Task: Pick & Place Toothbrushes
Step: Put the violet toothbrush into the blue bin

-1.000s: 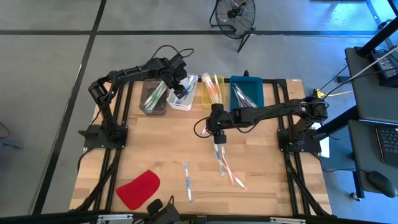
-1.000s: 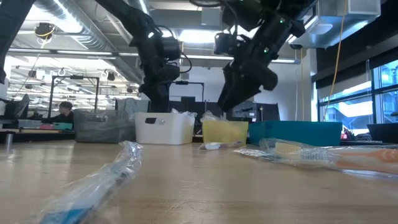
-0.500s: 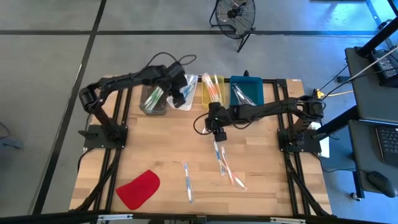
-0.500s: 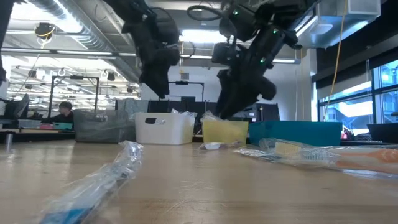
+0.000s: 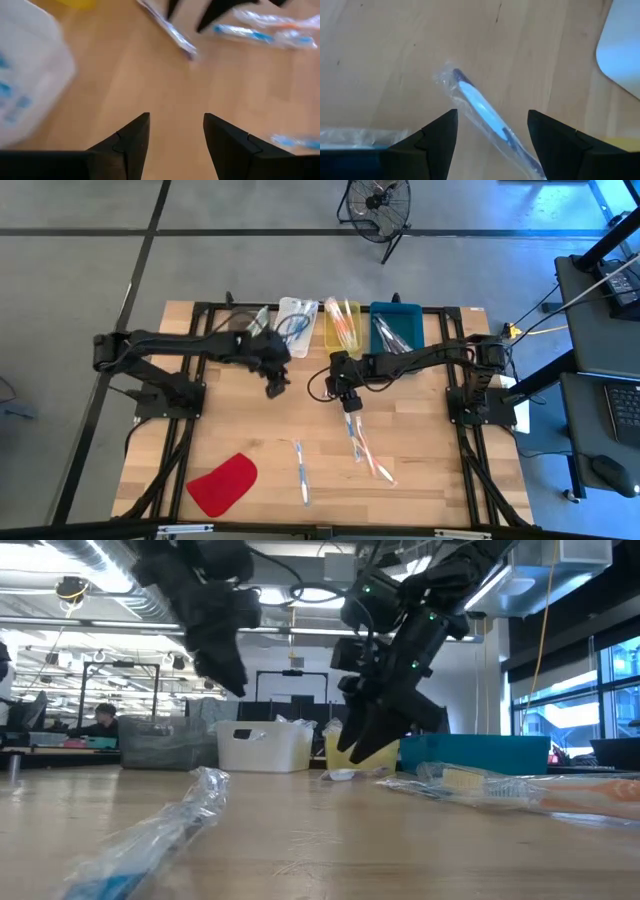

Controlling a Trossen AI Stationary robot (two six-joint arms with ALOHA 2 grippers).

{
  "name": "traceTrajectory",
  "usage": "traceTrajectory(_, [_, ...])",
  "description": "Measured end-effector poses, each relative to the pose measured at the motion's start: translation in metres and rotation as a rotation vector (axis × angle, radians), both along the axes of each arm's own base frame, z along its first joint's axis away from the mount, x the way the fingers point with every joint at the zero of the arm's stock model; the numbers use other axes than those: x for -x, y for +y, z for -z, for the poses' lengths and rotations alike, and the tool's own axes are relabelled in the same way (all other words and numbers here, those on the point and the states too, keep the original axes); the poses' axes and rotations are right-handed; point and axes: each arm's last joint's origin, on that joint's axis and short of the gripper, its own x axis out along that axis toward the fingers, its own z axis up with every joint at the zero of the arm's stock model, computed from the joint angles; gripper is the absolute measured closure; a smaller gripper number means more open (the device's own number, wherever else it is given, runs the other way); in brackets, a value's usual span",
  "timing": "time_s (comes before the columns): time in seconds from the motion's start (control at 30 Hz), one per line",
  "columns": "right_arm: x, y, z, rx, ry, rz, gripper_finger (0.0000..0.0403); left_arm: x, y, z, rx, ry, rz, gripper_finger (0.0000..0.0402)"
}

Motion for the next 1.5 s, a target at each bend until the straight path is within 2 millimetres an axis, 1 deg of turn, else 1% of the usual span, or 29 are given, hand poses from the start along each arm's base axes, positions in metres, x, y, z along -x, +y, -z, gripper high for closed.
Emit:
traceTrajectory(0.17, [-0.004, -0.002, 0.009, -0.002, -0.004, 0.005, 0.0160, 0.001, -0.030, 0.018, 0.041, -0.046, 0.039, 0.0221])
traceTrajectory(0.27, [-0.005, -0.005, 0.015, -0.004, 0.010, 0.013, 0.0160, 0.001, -0.044, 0.028, 0.043, -0.061, 0.063, 0.0221])
traceTrajectory(0.37, [-0.005, -0.010, 0.023, -0.014, 0.032, 0.031, 0.0160, 0.003, -0.054, 0.036, 0.021, -0.051, 0.042, 0.0221])
traceTrajectory(0.47, [-0.005, -0.014, 0.026, -0.033, 0.037, 0.055, 0.0160, 0.005, -0.063, 0.041, 0.004, -0.048, 0.028, 0.0221])
traceTrajectory(0.57, [-0.004, -0.018, 0.027, -0.093, 0.036, 0.076, 0.0165, 0.008, -0.068, 0.045, -0.004, -0.037, 0.024, 0.0221])
traceTrajectory(0.67, [-0.004, -0.021, 0.028, -0.153, 0.035, 0.102, 0.0183, 0.008, -0.072, 0.046, -0.017, -0.034, 0.019, 0.0221])
traceTrajectory(0.77, [-0.004, -0.022, 0.028, -0.187, 0.036, 0.113, 0.0208, 0.008, -0.075, 0.045, -0.020, -0.038, 0.032, 0.0222])
traceTrajectory(1.03, [-0.004, -0.015, 0.029, -0.226, 0.042, 0.162, 0.0280, 0.008, -0.075, 0.046, -0.021, -0.037, 0.033, 0.0220])
traceTrajectory(1.23, [-0.004, -0.009, 0.029, -0.223, 0.040, 0.152, 0.0327, 0.008, -0.075, 0.046, -0.022, -0.037, 0.034, 0.0221])
traceTrajectory(1.37, [-0.005, -0.009, 0.029, -0.238, 0.038, 0.168, 0.0356, 0.008, -0.075, 0.046, -0.022, -0.037, 0.034, 0.0220])
traceTrajectory(1.5, [-0.005, -0.008, 0.029, -0.264, 0.038, 0.162, 0.0377, 0.008, -0.075, 0.046, -0.021, -0.037, 0.033, 0.0222])
